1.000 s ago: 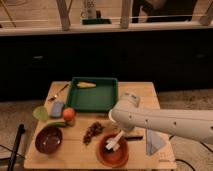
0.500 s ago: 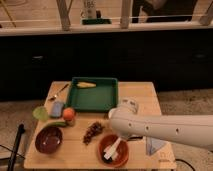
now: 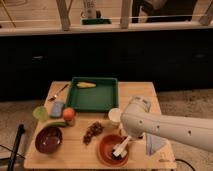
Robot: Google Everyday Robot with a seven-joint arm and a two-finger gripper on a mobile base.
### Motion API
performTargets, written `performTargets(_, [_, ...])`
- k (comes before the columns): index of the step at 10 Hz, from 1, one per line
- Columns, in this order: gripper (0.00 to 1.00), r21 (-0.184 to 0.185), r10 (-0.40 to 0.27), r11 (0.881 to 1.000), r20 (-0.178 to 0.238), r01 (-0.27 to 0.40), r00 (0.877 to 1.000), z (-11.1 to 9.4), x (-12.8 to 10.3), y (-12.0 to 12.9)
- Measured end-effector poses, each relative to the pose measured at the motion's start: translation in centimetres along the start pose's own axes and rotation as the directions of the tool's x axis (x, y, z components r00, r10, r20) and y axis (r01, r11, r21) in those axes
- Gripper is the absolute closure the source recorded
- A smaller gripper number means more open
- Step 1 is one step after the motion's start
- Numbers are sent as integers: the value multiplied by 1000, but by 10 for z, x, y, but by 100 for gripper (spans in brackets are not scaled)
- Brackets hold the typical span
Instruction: Wipe red bowl with brush
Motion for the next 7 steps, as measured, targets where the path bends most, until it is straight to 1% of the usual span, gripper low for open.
performTargets(2, [100, 6, -9, 1000, 9, 9, 1000, 0, 0, -17])
performTargets(3, [100, 12, -30, 999, 14, 29, 999, -1, -6, -28])
performTargets(7, [100, 28, -85, 996, 39, 84, 996, -2, -22, -44])
